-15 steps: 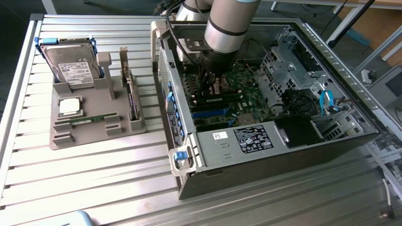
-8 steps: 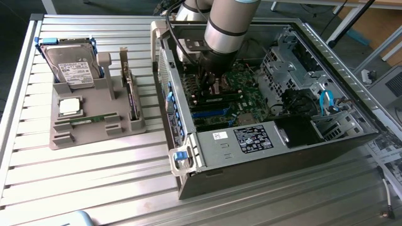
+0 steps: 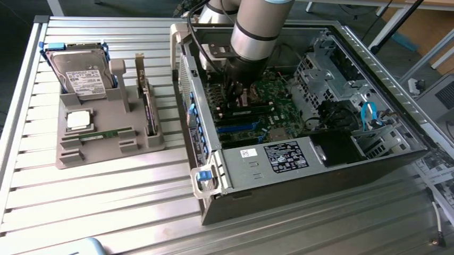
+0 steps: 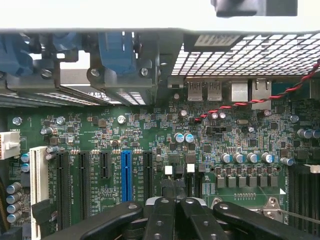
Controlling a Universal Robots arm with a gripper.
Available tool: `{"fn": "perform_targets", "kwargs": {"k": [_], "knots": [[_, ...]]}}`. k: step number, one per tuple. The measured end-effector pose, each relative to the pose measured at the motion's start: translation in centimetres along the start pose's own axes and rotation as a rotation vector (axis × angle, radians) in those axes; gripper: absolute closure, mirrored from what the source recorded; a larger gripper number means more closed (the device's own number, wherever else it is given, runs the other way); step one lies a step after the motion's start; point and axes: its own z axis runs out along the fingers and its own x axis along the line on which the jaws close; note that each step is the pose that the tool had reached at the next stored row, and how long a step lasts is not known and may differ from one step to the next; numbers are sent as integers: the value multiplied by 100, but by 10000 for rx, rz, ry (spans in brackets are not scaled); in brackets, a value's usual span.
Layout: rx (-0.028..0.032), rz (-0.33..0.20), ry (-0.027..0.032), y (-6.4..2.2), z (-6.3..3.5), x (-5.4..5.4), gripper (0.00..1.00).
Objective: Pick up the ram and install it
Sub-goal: 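Press down the ram until it locks into place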
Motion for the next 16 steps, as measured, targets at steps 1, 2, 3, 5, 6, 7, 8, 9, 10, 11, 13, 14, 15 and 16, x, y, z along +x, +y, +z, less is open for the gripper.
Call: {"fn": "perform_targets", "kwargs": {"k": [1, 2, 3, 5, 6, 7, 8, 9, 10, 11, 13, 14, 15, 16], "knots": [[0, 0, 0, 0, 1, 0, 89], [-1, 0, 1, 0, 2, 1, 89], [-1, 0, 2, 0, 3, 1, 89], [-1, 0, 1, 0, 5, 1, 89], [-1, -1, 1, 0, 6, 1, 89], [0, 0, 1, 0, 6, 1, 89], [-1, 0, 2, 0, 6, 1, 89], [-1, 0, 2, 0, 6, 1, 89], [0, 0, 1, 0, 6, 1, 89], [-1, -1, 1, 0, 6, 1, 89], [1, 0, -2, -1, 4, 1, 89], [3, -1, -5, -1, -1, 0, 89], [6, -1, -9, -1, -8, 0, 89], [6, -1, -8, -1, -18, -1, 89]]}}
